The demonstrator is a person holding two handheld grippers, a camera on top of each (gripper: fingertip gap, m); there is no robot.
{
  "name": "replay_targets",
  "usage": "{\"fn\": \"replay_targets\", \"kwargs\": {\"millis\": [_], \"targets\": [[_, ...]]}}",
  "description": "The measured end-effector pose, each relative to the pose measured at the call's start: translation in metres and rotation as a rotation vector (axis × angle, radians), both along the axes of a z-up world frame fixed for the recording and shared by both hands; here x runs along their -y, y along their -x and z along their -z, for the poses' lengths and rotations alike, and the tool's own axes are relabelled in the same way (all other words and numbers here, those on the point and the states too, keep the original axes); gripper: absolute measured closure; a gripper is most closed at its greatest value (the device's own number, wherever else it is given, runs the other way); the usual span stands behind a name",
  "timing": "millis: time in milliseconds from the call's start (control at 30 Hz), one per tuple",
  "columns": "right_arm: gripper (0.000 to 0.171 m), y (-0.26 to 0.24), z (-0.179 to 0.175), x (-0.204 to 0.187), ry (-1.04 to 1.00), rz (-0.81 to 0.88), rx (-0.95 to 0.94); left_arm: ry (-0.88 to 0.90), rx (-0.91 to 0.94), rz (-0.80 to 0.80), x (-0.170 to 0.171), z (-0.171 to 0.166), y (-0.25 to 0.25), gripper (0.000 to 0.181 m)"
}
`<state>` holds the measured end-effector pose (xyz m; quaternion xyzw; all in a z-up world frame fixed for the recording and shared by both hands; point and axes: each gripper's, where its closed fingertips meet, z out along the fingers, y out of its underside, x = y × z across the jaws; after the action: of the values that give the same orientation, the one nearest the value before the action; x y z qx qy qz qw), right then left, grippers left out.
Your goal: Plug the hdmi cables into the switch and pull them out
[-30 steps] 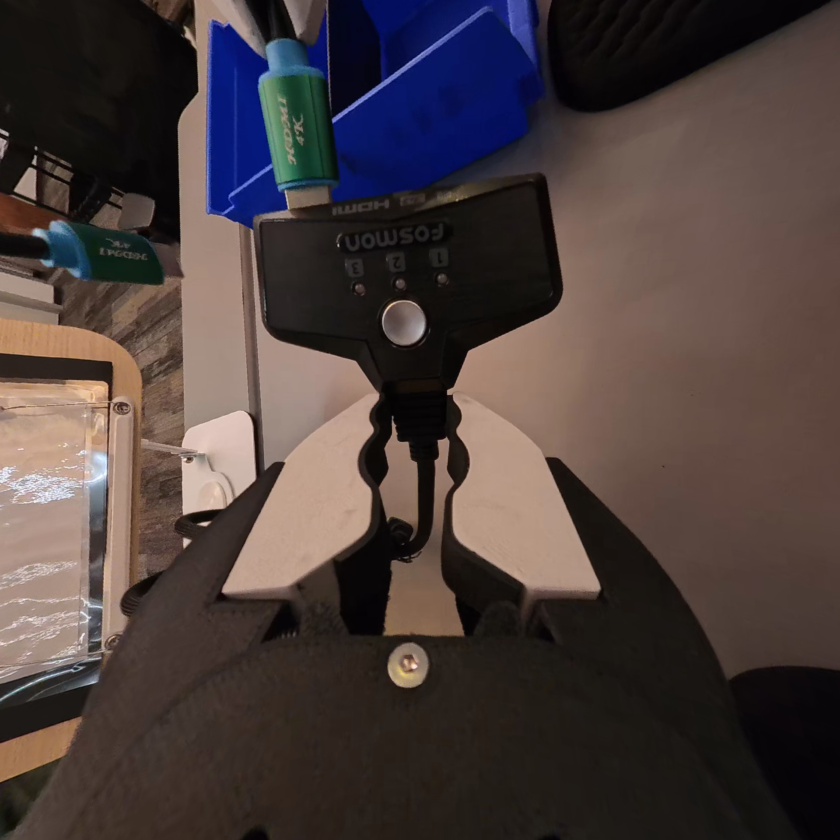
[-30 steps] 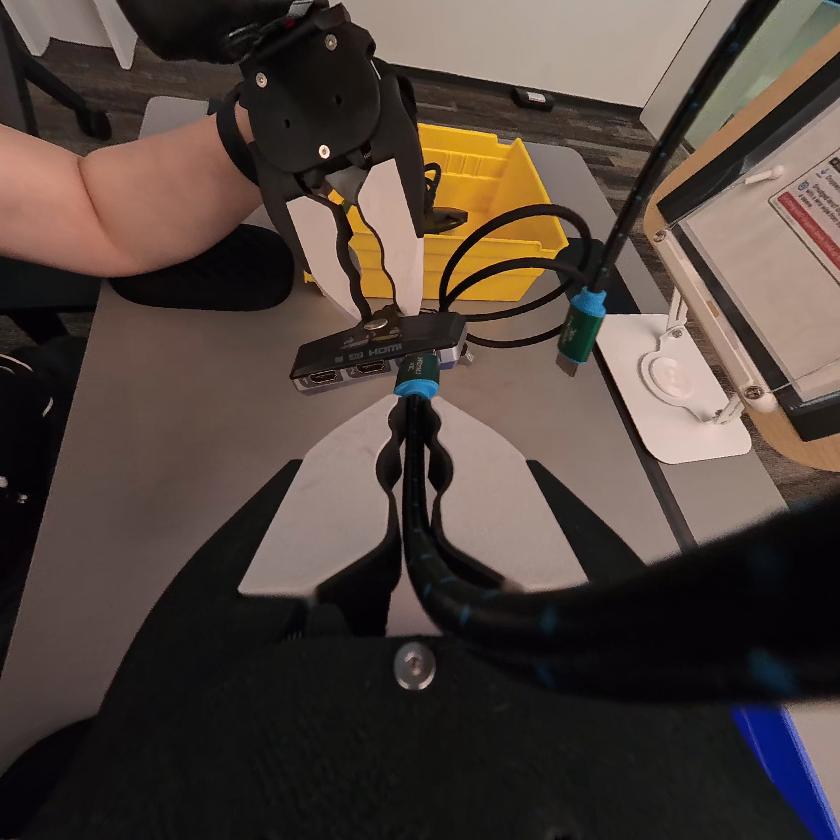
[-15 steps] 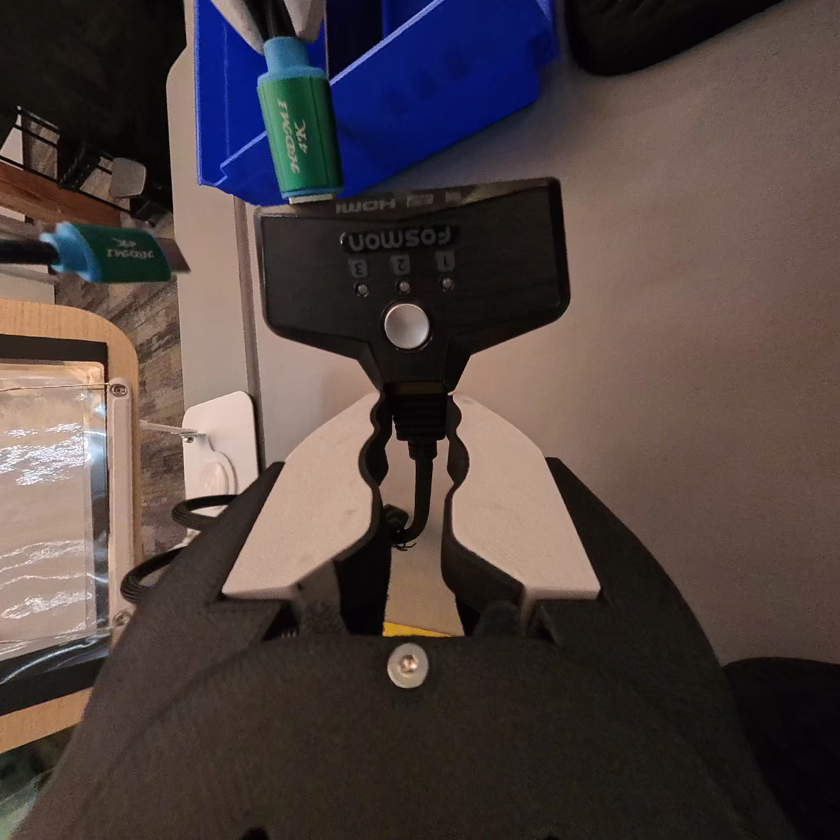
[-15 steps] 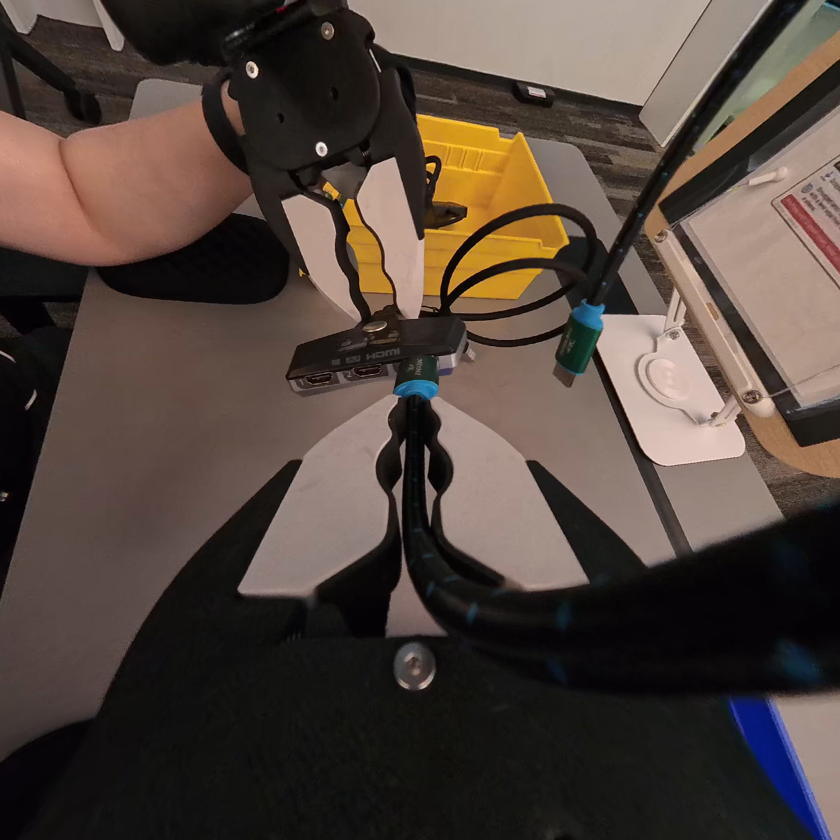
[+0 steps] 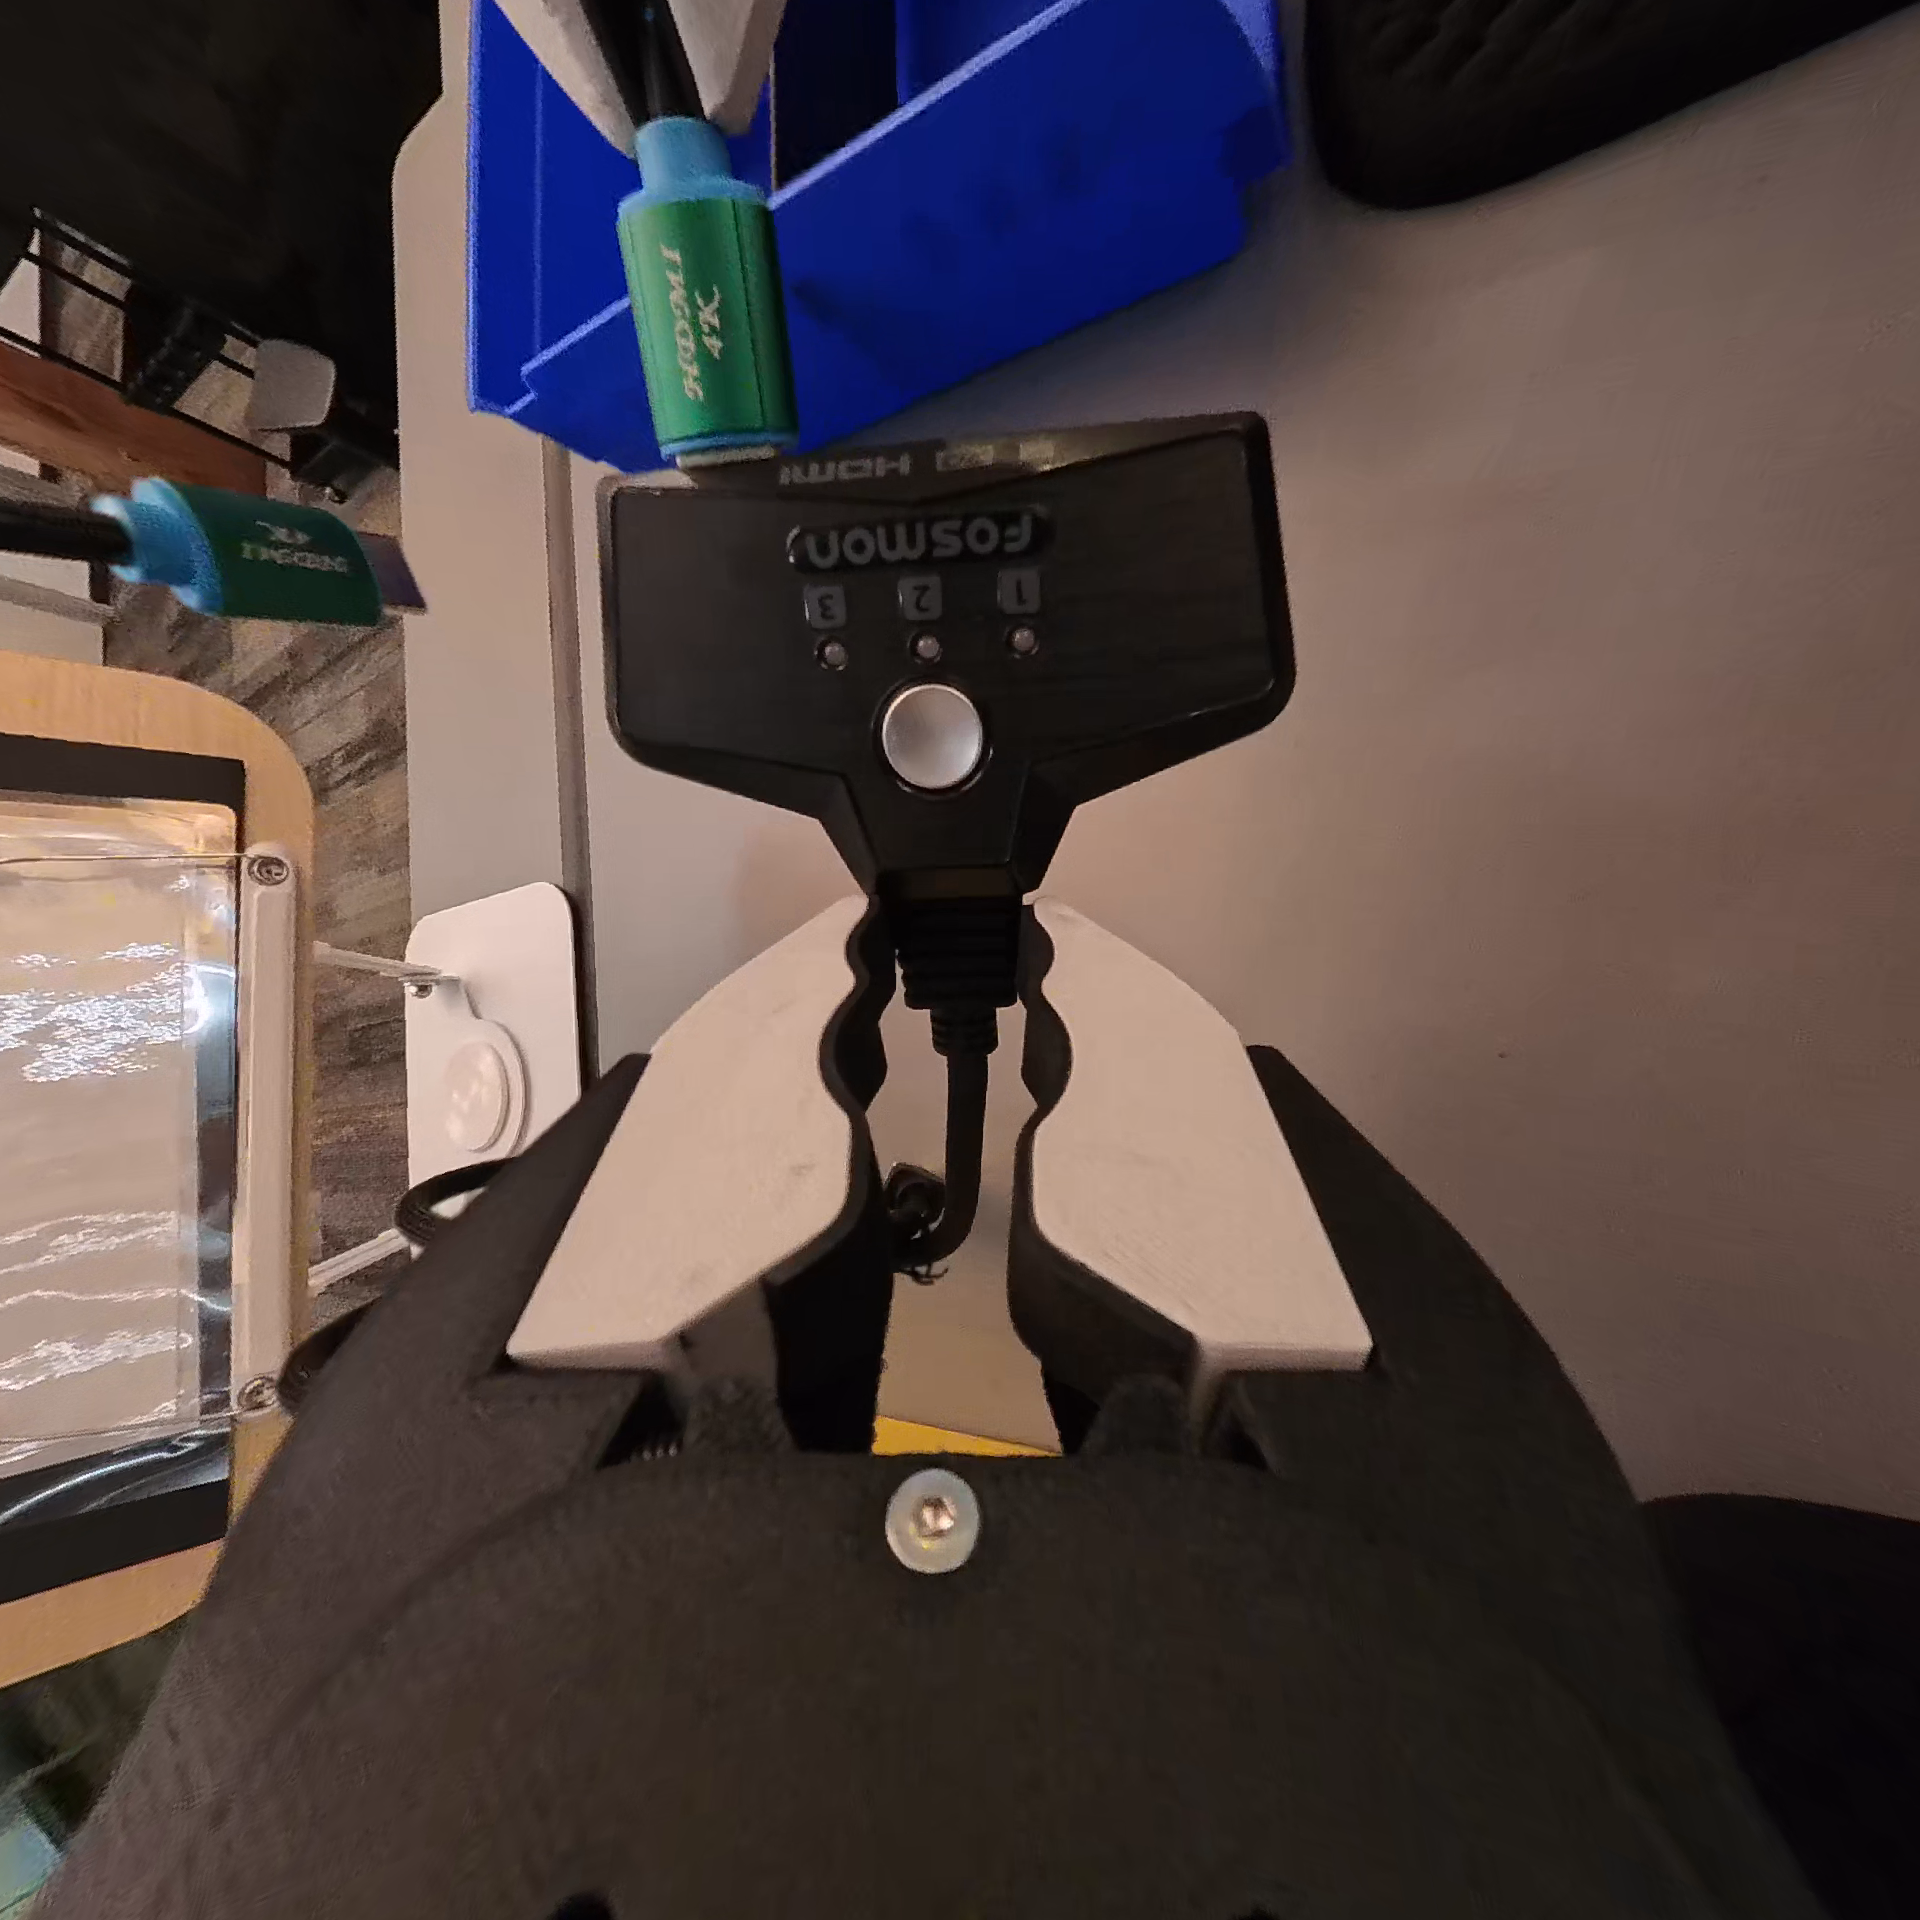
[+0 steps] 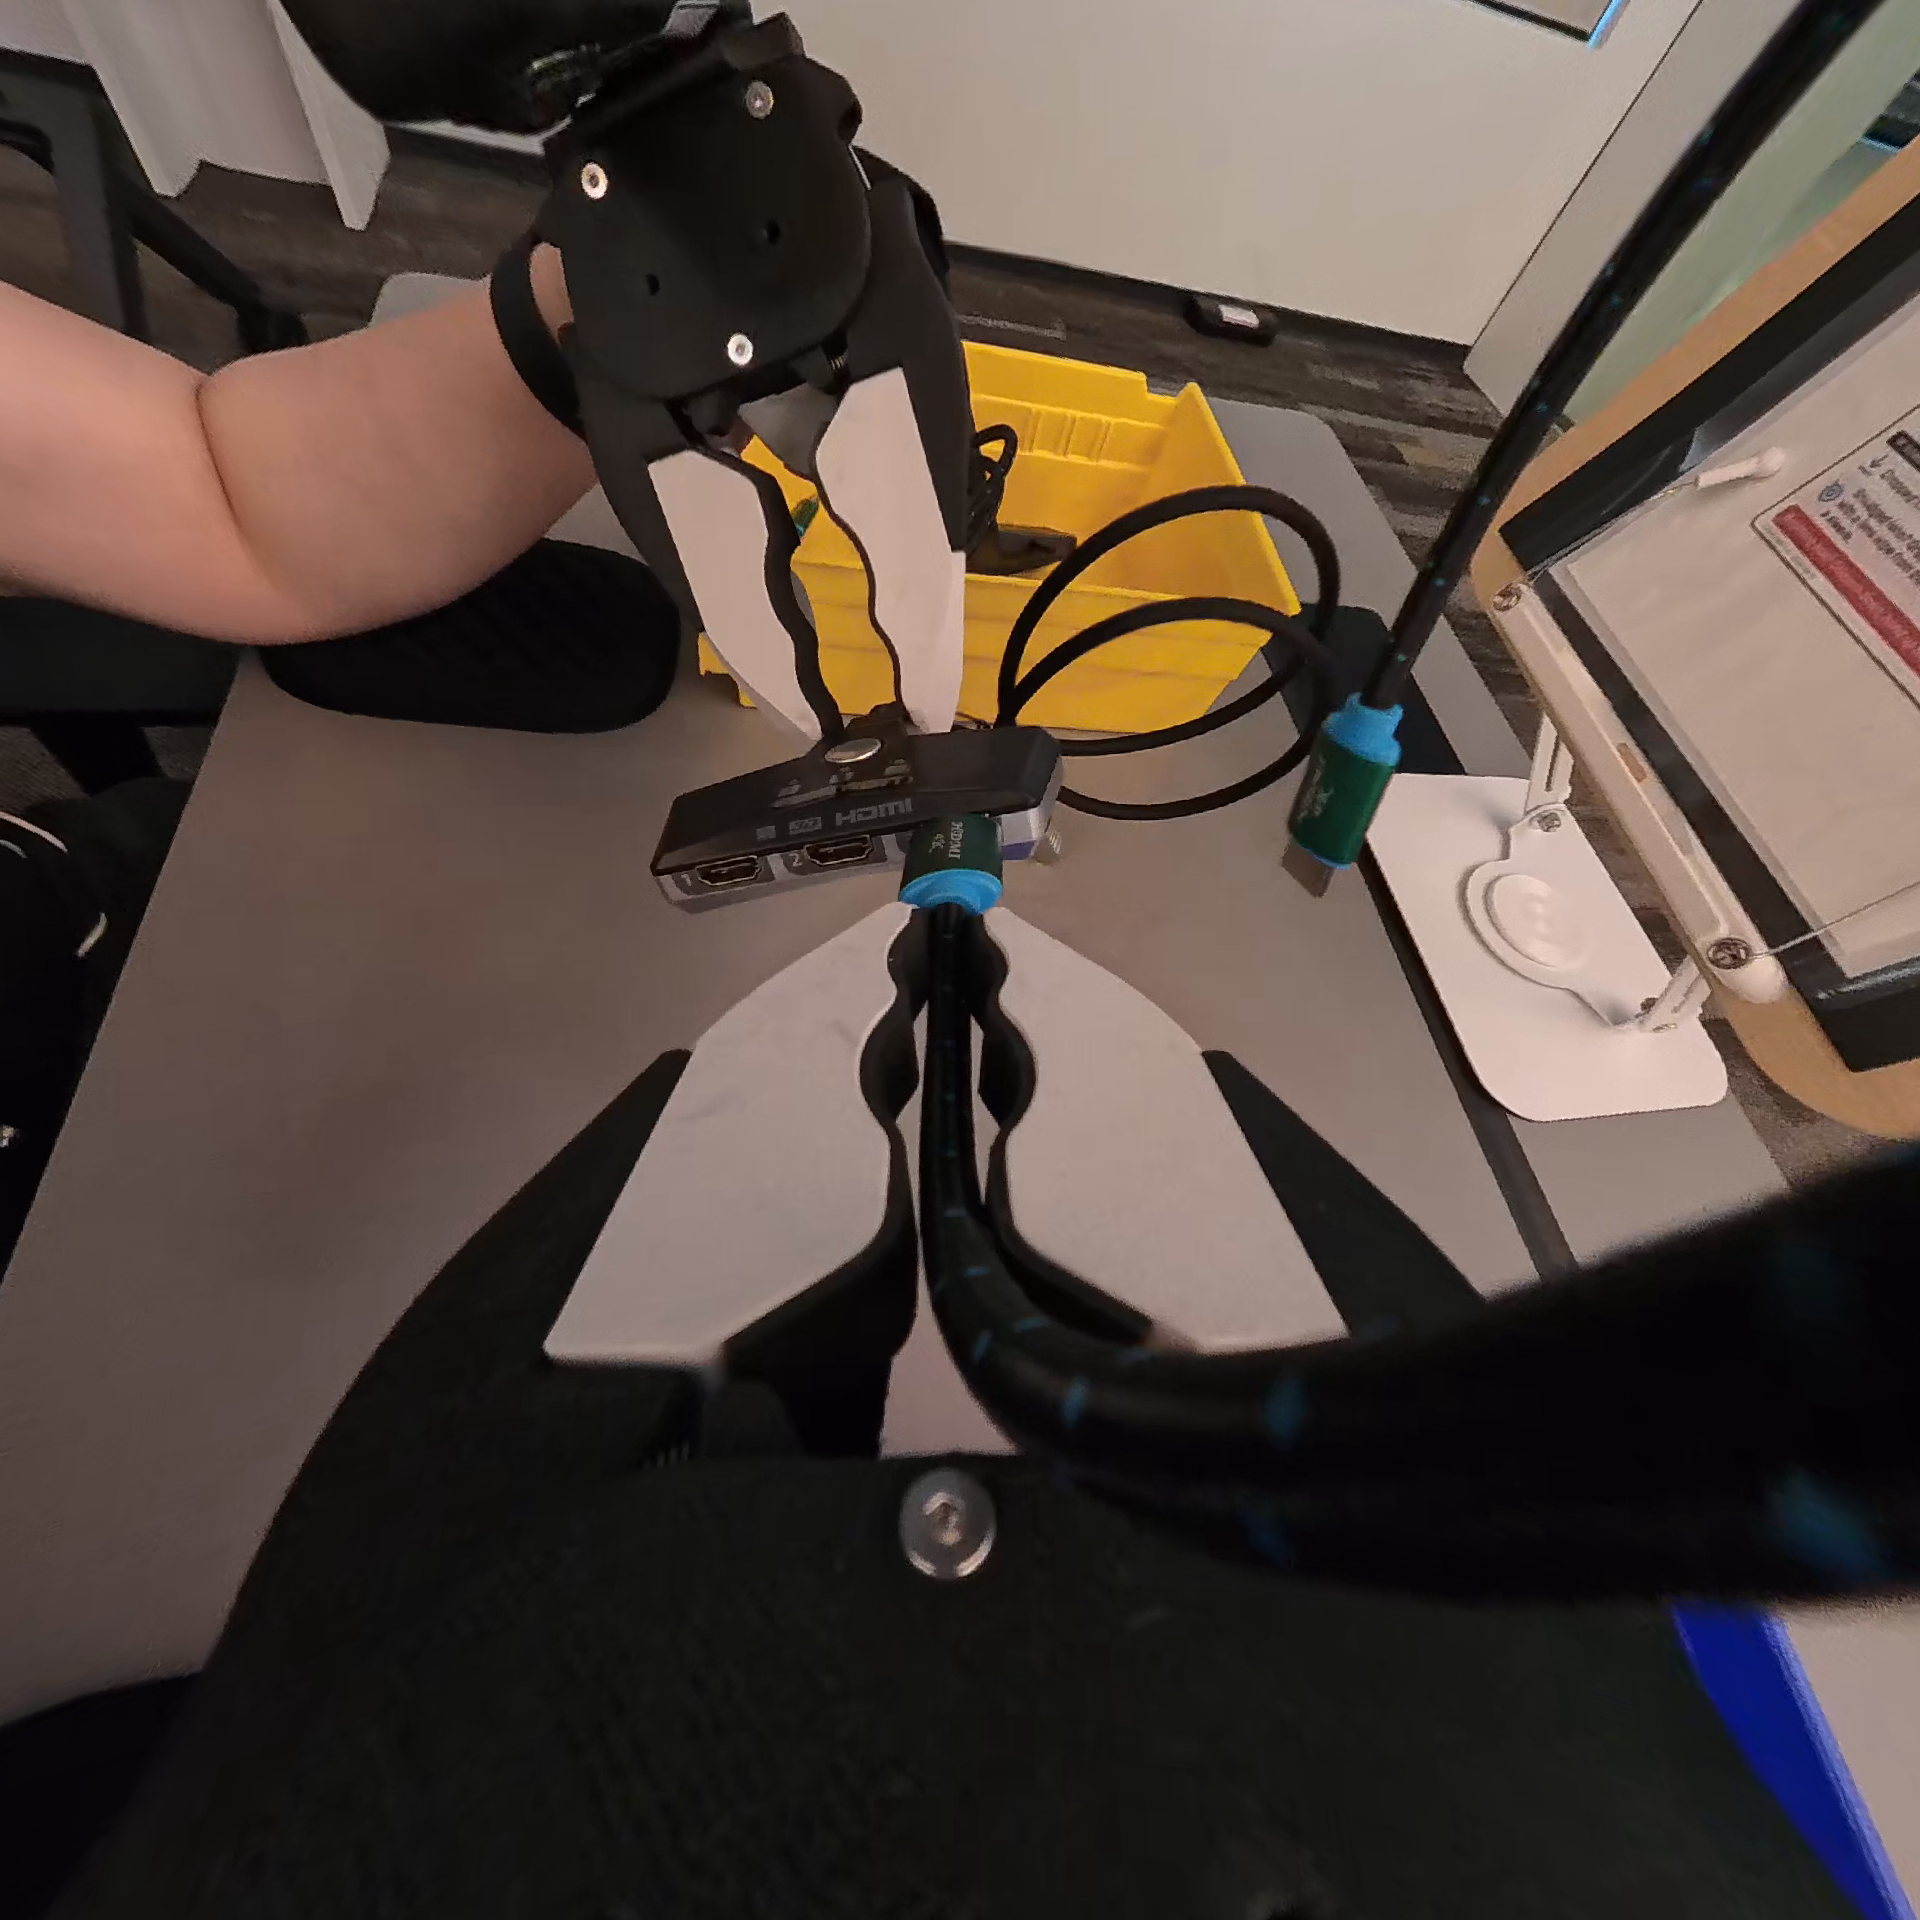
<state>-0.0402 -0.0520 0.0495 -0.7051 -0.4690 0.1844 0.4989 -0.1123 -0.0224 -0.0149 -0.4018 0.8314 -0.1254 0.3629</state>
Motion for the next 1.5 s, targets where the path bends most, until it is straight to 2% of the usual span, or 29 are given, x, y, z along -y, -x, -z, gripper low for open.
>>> {"fn": "replay_targets", "kwargs": {"millis": [133,200,267,400,567,767,1100,1267,1433,1500], "targets": [[0.164,-0.002,0.013,-0.011,0.034,0.015,-0.006,-0.034,-0.040,-0.053,-0.012,0.011,0.000,0.160],[0.158,-0.006,0.022,-0.022,0.053,0.042,-0.008,-0.050,-0.077,-0.092,-0.020,0.020,-0.001,0.160],[0.144,-0.014,0.026,-0.038,0.040,0.120,-0.042,-0.054,-0.127,-0.133,-0.026,0.029,0.001,0.160],[0.140,-0.033,0.029,-0.053,0.094,0.210,-0.147,-0.103,-0.209,-0.192,-0.040,0.047,0.005,0.159],[0.129,-0.077,0.048,-0.074,0.165,0.441,-0.134,-0.091,-0.310,-0.220,-0.043,0.076,0.002,0.159],[0.120,-0.112,0.047,-0.086,0.135,0.633,-0.144,-0.102,-0.448,-0.234,-0.045,0.111,0.004,0.159],[0.120,-0.119,0.031,-0.079,0.070,0.628,-0.150,-0.043,-0.548,-0.245,-0.041,0.139,0.007,0.159],[0.120,-0.116,0.030,-0.078,0.065,0.609,-0.143,-0.110,-0.499,-0.253,-0.049,0.140,0.000,0.158],[0.120,-0.114,0.027,-0.076,0.053,0.595,-0.141,-0.241,-0.420,-0.277,-0.059,0.132,-0.008,0.141],[0.121,-0.115,0.027,-0.076,0.051,0.596,-0.139,-0.243,-0.407,-0.294,-0.059,0.126,-0.008,0.140]]}}
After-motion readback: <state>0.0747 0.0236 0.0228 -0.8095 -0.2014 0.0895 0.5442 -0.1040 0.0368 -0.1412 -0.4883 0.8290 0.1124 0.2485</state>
